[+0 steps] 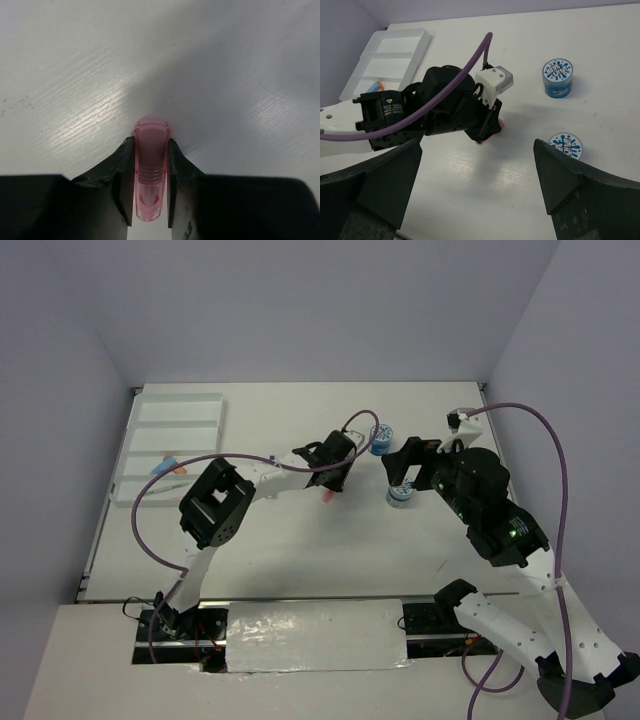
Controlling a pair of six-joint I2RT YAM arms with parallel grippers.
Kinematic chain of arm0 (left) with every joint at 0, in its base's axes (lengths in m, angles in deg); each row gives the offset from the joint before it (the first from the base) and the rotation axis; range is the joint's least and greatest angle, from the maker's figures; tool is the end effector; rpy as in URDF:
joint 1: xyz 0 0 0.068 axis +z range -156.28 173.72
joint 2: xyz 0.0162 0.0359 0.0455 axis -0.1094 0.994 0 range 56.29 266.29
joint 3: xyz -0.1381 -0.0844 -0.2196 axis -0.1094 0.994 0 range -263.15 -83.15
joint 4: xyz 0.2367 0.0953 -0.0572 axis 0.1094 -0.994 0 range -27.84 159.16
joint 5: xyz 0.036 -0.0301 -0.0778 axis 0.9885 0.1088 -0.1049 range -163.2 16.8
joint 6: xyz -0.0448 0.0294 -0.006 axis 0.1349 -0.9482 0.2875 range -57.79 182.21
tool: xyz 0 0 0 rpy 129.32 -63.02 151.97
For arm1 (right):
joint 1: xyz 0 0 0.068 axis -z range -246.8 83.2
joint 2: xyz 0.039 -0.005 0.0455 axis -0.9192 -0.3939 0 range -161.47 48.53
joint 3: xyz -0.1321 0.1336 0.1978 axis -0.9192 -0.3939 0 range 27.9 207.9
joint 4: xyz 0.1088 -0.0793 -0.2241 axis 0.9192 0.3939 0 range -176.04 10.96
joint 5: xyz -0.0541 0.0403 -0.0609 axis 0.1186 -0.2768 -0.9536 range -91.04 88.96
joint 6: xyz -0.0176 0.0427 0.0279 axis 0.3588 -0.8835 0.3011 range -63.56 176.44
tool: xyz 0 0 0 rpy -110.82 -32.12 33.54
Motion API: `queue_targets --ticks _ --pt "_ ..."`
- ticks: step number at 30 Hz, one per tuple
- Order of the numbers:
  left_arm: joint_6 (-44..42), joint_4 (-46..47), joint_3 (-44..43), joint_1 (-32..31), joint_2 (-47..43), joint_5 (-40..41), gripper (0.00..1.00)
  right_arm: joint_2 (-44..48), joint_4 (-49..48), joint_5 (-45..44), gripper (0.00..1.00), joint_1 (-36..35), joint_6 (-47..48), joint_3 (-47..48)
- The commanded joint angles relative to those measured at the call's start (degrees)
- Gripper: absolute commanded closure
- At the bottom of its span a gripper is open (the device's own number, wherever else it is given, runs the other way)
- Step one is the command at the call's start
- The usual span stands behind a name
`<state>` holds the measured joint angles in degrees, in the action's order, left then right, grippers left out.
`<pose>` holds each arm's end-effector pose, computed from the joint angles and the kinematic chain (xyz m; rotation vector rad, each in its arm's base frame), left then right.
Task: Sort the stationery into containers
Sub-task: Pick up the stationery from the center of the board, then place the stationery in the storage box.
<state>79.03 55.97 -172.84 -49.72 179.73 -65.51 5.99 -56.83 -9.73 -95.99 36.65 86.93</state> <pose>0.3498 -0.3246 0.1677 0.4921 2.3566 -0.3367 0.1335 0.0684 0.3949 -0.0387 1.8151 0.4751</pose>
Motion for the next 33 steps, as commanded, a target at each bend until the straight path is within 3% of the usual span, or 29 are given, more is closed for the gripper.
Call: queue_targets --ticks 1,9,12,13,14,19,22,33 --pt "0.5 -1.3 1.4 0.1 -4.6 2.4 1.0 0.4 -1.8 0.5 0.0 0.3 1.0 -0.2" --pt "7.4 -1.0 4.9 8.7 -19.1 6.1 1.0 -1.0 -3.5 2.5 0.0 0.3 0.6 -0.5" --pt "16.1 -3.8 6.8 17.3 -24.6 13.0 1.0 -1.6 -3.9 2.9 0.0 0.4 0.8 -0.8" --pt "23.6 -8.6 7.1 20.0 -26.4 15.1 1.0 -1.7 -4.2 3.1 0.0 0.3 0.9 -1.0" --pt "27.3 -11.5 7.8 26.2 -26.9 16.6 1.0 -1.8 -4.3 3.3 0.0 0.3 0.8 -1.2" --pt "45.4 -11.9 17.2 45.2 -32.1 13.9 1.0 -2.9 -6.0 5.3 0.0 0.2 0.5 -2.3" --pt "50.7 -8.0 22.9 50.6 -33.6 13.2 1.0 -3.8 -6.5 7.0 0.0 0.3 0.2 -2.6" --pt "55.8 -0.5 22.7 54.2 -27.9 14.4 0.89 -6.0 -8.4 8.4 0.0 0.3 0.3 -4.3"
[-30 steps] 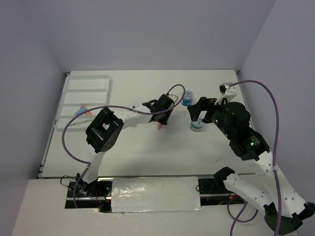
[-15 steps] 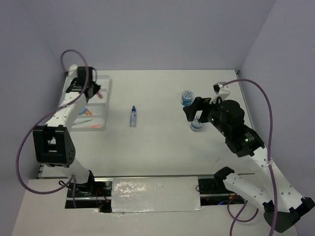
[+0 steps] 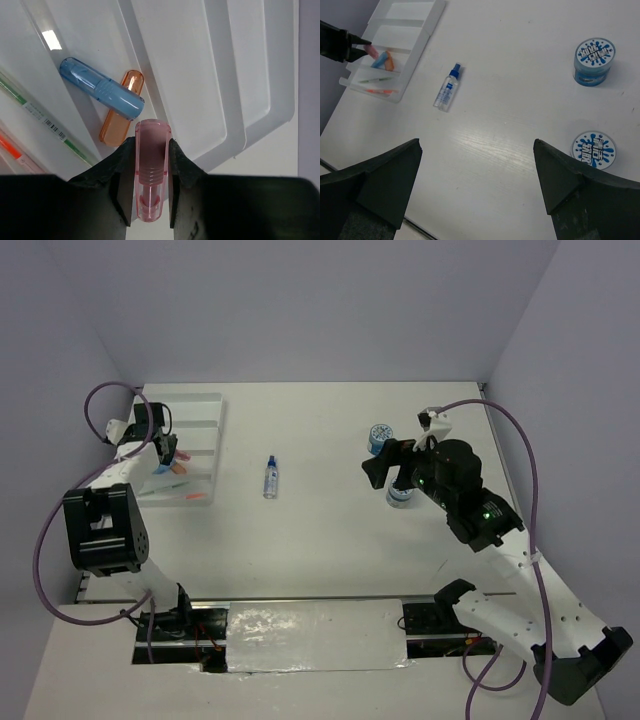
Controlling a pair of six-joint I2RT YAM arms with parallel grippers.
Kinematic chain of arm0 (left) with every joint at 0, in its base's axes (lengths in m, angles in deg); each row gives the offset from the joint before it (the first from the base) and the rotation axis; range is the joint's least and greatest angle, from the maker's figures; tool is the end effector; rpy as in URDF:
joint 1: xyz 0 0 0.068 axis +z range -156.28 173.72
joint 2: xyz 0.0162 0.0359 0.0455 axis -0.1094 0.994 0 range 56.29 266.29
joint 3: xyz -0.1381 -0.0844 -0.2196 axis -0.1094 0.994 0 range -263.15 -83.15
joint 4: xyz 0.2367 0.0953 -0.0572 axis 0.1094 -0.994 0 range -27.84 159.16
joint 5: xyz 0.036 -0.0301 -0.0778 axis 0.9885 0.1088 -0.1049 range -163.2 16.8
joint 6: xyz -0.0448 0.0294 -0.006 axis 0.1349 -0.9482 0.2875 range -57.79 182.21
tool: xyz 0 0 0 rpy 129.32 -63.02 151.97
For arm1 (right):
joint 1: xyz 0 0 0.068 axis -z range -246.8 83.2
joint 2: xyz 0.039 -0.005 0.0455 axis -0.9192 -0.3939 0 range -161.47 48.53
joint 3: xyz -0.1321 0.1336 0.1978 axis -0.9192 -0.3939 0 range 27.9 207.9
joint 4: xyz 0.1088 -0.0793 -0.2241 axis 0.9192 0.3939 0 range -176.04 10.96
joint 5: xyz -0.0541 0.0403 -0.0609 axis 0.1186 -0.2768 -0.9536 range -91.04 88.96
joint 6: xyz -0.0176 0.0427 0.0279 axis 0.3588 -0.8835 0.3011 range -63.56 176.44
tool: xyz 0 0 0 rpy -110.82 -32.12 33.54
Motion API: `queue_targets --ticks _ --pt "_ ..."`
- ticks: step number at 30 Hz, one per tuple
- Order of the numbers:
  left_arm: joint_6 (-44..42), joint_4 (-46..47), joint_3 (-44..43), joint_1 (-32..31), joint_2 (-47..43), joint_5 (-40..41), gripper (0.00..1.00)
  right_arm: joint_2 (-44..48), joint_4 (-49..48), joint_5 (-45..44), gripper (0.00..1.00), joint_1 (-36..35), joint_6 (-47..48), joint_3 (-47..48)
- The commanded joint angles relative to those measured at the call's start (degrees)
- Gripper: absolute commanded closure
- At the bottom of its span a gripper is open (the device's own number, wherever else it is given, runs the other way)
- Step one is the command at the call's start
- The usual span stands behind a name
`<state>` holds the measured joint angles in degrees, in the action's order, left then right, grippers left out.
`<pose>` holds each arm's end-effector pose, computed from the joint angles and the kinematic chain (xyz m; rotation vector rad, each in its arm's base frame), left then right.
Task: Sort the stationery into containers
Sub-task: Place the stationery in the storage box, then pick up the stationery from the center of the board.
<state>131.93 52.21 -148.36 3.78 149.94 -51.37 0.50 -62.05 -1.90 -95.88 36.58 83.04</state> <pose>0.3482 0.0754 0.2368 -1.6055 1.6389 -0.0841 0.1611 0.0889 0.3677 -0.1425 1.9003 0.5722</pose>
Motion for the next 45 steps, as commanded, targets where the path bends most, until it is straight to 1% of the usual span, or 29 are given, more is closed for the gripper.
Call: queue_targets --ticks 1,3,6,7,8,9,10,11,12,14,15,17,21,23,26,27,28,29,30,31,33,34,37,40,42,45 --pt "3.1 3.1 -2.3 0.7 3.0 0.1 0.87 -0.8 -3.2 0.6 0.0 0.1 0.5 -0.5" --pt "3.4 3.3 -2.6 0.8 4.0 -0.3 0.85 -1.2 -3.3 1.9 0.0 0.1 0.6 -0.4" --pt "4.2 4.2 -1.9 0.9 5.3 -0.5 0.8 -1.7 -3.4 1.9 0.0 0.1 1.0 -0.3" --pt "4.2 4.9 -1.8 0.9 5.5 -1.2 0.73 -1.8 -3.4 1.9 0.0 0.2 1.0 -0.3" --pt "4.2 5.3 -1.8 0.9 6.0 -1.2 0.69 -1.9 -3.5 1.9 0.0 0.2 1.0 -0.2" --pt "4.3 4.7 -2.3 0.9 6.5 -1.2 0.53 -2.2 -3.3 2.1 0.0 0.1 1.2 0.0" --pt "4.3 4.6 -2.3 1.0 6.5 -1.2 0.53 -2.2 -3.3 2.1 0.0 0.1 1.2 0.0" --pt "4.2 4.5 -2.4 0.9 6.4 -1.3 0.45 -2.3 -3.3 2.2 0.0 0.1 1.2 0.0" --pt "4.1 4.4 -2.3 0.9 6.0 -1.1 0.32 -2.4 -3.3 2.2 0.0 0.1 1.2 0.0" --pt "4.3 4.0 -1.9 1.0 5.4 -0.7 0.21 -2.5 -3.5 2.2 0.0 0.2 1.3 0.1" --pt "4.3 3.7 -1.7 1.0 4.7 -0.6 0.19 -2.6 -3.6 2.4 0.0 0.1 1.2 0.2" --pt "4.1 3.8 -1.1 1.0 3.7 -0.1 0.16 -2.8 -3.7 2.6 0.0 0.1 1.1 0.5" --pt "2.5 3.9 -0.8 0.9 -0.2 -0.4 0.16 -3.2 -4.1 3.1 0.0 0.1 0.8 0.6" --pt "0.9 4.3 -0.3 0.7 -2.2 -2.2 0.17 -3.9 -4.4 3.4 0.0 0.1 0.5 0.6" --pt "-8.2 8.2 -1.3 -2.9 -5.7 -6.4 0.17 -5.1 -5.2 4.2 0.0 0.0 -0.4 0.3" --pt "-12.5 7.6 -2.6 -4.7 -6.5 -5.8 0.16 -5.2 -5.5 4.4 0.0 0.1 -0.5 0.2" --pt "-14.6 4.4 -5.9 -9.2 -6.4 -5.1 0.13 -5.6 -6.1 4.5 0.0 0.1 -0.8 0.1" --pt "-17.0 2.9 -7.7 -12.4 -6.1 -4.7 0.12 -5.8 -6.2 4.4 0.0 0.1 -1.1 0.1" --pt "-20.4 0.6 -9.7 -15.0 -5.0 -2.9 0.1 -5.8 -6.2 4.3 0.0 0.2 -1.6 0.4" --pt "-22.3 -1.0 -12.5 -19.9 -4.2 -3.2 0.08 -5.8 -5.9 4.1 0.0 0.1 -1.8 0.6" --pt "-26.2 -4.3 -14.8 -24.5 -1.3 -3.8 0.06 -5.6 -5.5 4.1 0.0 0.0 -1.9 0.9" --pt "-27.3 -5.6 -16.6 -28.5 -0.1 -4.2 0.06 -5.1 -5.4 4.0 0.0 0.0 -1.9 0.9" --pt "-30.2 -11.6 -19.4 -33.9 5.3 -4.3 0.05 -4.2 -4.3 3.7 0.0 0.0 -1.4 0.9" --pt "-32.2 -17.2 -21.9 -36.2 10.8 -4.3 0.04 -3.6 -3.7 3.3 0.0 0.0 -0.9 0.4" --pt "-32.3 -18.8 -21.7 -36.6 12.5 -3.0 0.04 -3.6 -3.4 3.5 0.0 -0.1 -0.8 0.2" --pt "-32.0 -20.0 -21.0 -36.7 14.3 -3.6 0.07 -3.5 -4.2 4.2 0.0 0.0 -1.1 -0.2"
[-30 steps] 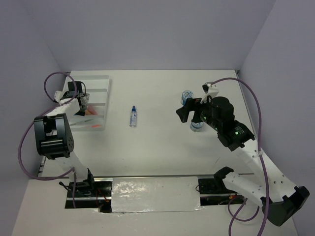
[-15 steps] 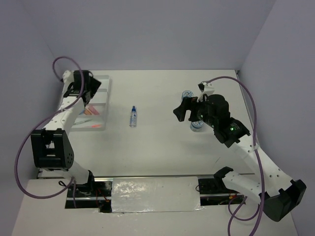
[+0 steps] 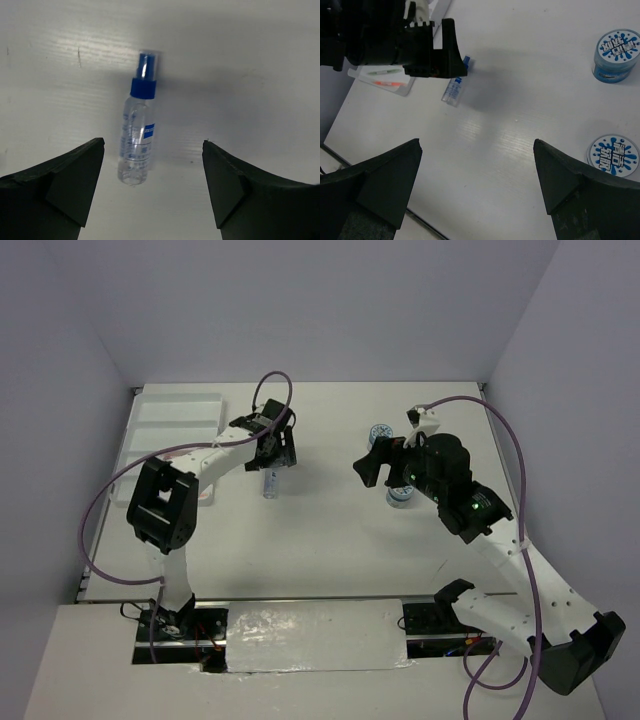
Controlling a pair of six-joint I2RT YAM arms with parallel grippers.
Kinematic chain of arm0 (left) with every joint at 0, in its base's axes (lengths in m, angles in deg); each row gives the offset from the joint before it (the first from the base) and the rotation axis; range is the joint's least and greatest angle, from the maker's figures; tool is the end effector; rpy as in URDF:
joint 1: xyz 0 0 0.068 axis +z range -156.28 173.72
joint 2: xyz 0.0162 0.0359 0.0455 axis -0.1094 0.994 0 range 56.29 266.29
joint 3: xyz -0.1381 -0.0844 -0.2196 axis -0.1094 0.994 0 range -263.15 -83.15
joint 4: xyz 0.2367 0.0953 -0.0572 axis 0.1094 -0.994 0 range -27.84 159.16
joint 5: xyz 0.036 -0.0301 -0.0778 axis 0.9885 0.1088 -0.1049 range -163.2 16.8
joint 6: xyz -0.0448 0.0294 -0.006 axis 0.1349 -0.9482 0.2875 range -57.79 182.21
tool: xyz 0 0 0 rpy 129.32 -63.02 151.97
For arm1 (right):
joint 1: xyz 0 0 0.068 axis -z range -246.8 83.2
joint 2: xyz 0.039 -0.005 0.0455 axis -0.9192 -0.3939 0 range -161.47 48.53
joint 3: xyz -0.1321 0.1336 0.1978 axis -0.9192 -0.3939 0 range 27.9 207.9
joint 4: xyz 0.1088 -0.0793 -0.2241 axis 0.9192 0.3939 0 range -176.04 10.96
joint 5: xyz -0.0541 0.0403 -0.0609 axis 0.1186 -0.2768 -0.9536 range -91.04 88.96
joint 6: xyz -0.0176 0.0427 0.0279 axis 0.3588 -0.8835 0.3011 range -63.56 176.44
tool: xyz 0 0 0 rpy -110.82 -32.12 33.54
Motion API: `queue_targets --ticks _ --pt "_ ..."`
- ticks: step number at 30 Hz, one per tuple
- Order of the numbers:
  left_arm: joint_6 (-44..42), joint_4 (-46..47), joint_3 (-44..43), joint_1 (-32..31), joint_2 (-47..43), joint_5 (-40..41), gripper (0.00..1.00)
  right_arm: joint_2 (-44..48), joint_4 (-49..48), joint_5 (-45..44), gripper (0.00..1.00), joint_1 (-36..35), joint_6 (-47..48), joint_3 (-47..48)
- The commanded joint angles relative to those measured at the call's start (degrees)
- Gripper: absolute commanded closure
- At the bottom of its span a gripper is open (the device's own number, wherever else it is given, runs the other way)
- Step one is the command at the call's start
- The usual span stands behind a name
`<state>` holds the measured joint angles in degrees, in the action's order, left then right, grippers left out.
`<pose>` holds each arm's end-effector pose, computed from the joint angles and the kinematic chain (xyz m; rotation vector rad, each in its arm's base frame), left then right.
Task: Sort the stationery into containers
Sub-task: Pick up the stationery from the center of the board.
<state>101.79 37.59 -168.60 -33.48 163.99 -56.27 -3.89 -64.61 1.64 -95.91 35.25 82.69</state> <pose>0.3727 -0.1797 0.2405 -0.3833 2.4280 -0.1363 0.1782 0.1011 0.3569 -0.1674 1.9477 0.6331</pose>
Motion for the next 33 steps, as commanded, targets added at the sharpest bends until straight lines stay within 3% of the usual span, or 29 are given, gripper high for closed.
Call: queue_targets --ticks 1,9,17,18,19,21,22,24,27,28,29,33 --pt "-2.0 -5.3 -0.5 0.6 0.5 1.4 0.09 0.8 -1.7 0.7 0.0 0.0 0.1 0.1" --pt "-3.0 -3.4 1.7 0.5 5.1 -1.2 0.19 0.1 -2.5 1.5 0.0 0.0 0.2 -0.6" --pt "-2.9 -3.6 0.9 0.5 9.3 -0.8 0.39 0.3 -2.4 1.4 0.0 -0.1 0.5 -0.6" --pt "-2.7 -3.8 0.6 0.6 9.4 -0.6 0.44 0.3 -2.4 1.3 0.0 -0.2 0.5 -0.7" --pt "-2.7 -4.0 0.5 0.6 9.5 -0.1 0.59 0.3 -2.4 1.3 0.0 0.0 0.6 -0.6" --pt "-2.5 -4.1 0.0 0.6 9.3 -0.1 0.73 0.4 -2.4 1.2 0.0 0.0 0.6 -0.6" --pt "-2.3 -4.0 -0.2 0.6 8.8 0.1 0.89 0.4 -2.4 1.1 0.0 -0.1 0.7 -0.6" --pt "-1.7 -3.9 -1.7 0.7 6.2 0.6 0.97 0.5 -2.4 1.0 0.0 0.0 0.7 -0.6" --pt "2.1 -1.9 -3.6 2.9 0.4 0.7 1.0 0.3 -2.8 1.2 0.0 0.1 0.8 -0.6" --pt "7.3 -1.1 -3.4 4.4 -2.6 -0.8 1.0 0.1 -3.0 1.2 0.0 -0.1 0.8 -0.7" --pt "10.0 0.7 -2.6 8.4 -4.1 -2.1 1.0 0.0 -3.2 1.3 0.0 0.0 0.7 -0.7" --pt "27.4 15.5 12.3 20.2 -12.8 -9.0 1.0 -1.5 -4.4 2.6 0.0 0.0 0.9 -0.8"
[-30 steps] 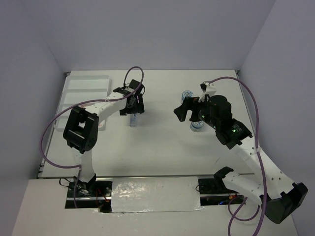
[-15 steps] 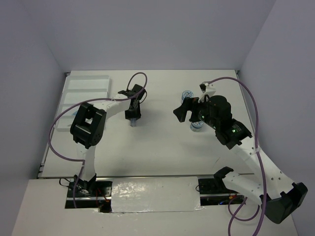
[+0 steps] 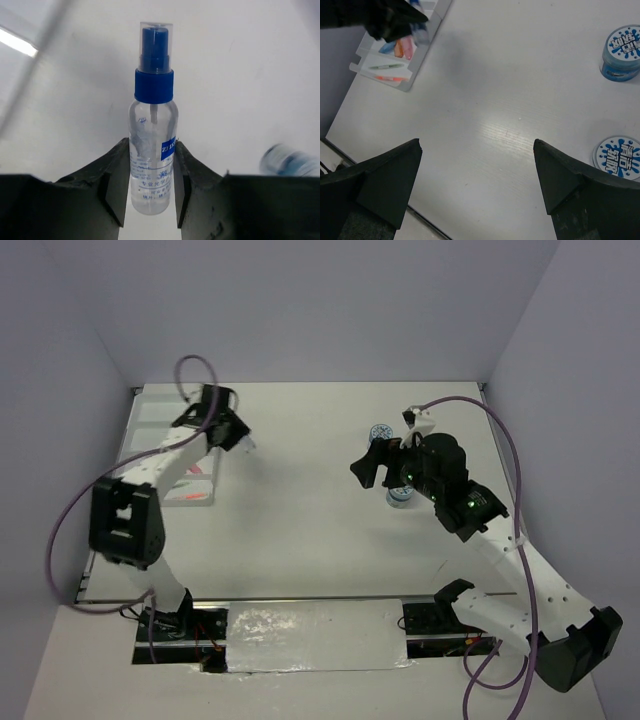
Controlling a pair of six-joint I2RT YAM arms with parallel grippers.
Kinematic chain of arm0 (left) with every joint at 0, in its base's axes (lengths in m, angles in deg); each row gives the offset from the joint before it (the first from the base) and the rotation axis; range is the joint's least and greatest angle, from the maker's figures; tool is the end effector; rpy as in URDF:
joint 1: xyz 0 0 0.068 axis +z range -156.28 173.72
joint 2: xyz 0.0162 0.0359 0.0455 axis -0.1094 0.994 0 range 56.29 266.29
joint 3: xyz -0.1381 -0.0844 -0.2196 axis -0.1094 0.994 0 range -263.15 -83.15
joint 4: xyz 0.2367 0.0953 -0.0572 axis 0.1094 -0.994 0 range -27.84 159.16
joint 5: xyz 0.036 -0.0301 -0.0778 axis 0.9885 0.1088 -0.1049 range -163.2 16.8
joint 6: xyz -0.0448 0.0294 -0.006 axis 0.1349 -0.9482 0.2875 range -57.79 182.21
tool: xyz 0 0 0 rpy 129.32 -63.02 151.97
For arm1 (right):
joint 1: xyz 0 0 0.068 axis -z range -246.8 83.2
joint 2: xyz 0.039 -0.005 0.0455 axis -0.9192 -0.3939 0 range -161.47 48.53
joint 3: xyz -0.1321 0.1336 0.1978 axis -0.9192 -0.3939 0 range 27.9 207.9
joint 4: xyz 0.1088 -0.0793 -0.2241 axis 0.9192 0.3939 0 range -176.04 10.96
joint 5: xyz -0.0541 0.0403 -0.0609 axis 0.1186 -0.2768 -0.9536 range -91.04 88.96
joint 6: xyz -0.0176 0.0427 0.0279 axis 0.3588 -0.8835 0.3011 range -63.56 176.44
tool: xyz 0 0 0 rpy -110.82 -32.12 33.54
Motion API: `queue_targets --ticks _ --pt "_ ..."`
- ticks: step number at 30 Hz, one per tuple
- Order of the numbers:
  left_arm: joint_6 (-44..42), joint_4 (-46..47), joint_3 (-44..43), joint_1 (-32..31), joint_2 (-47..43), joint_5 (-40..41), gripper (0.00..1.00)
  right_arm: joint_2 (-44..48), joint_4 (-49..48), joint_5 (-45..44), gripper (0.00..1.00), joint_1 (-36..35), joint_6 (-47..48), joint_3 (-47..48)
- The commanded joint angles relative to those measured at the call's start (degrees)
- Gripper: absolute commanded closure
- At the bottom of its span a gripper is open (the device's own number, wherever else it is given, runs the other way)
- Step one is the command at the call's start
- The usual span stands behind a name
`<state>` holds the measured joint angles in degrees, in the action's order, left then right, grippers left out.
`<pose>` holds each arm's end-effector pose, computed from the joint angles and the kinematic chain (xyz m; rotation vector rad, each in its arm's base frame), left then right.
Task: Sort the stationery into containers
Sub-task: Pick up the stationery from the center of the board, then place the stationery in the storage box.
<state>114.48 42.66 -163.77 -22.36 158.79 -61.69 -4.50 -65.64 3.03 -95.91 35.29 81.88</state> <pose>0.3856 -0.1036 0.2542 -0.8379 2.2668 -0.3142 0.1809 0.1036 0.3519 -0.1855 1.9563 0.6532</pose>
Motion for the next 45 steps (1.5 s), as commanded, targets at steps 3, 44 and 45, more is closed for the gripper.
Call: queue_targets --ticks 3,44,45 --pt "24.3 23.3 14.3 15.1 -10.8 -3.5 0.99 -2.7 -4.0 2.2 0.0 -0.1 0.8 0.7" --pt "-22.8 24.2 -29.0 3.9 14.2 -20.9 0.01 3.5 6.5 -28.1 0.0 0.1 -4.4 4.0" --pt "-28.8 22.8 -33.8 -1.2 16.3 -23.3 0.01 5.7 8.9 -29.8 0.0 0.3 -5.0 4.4"
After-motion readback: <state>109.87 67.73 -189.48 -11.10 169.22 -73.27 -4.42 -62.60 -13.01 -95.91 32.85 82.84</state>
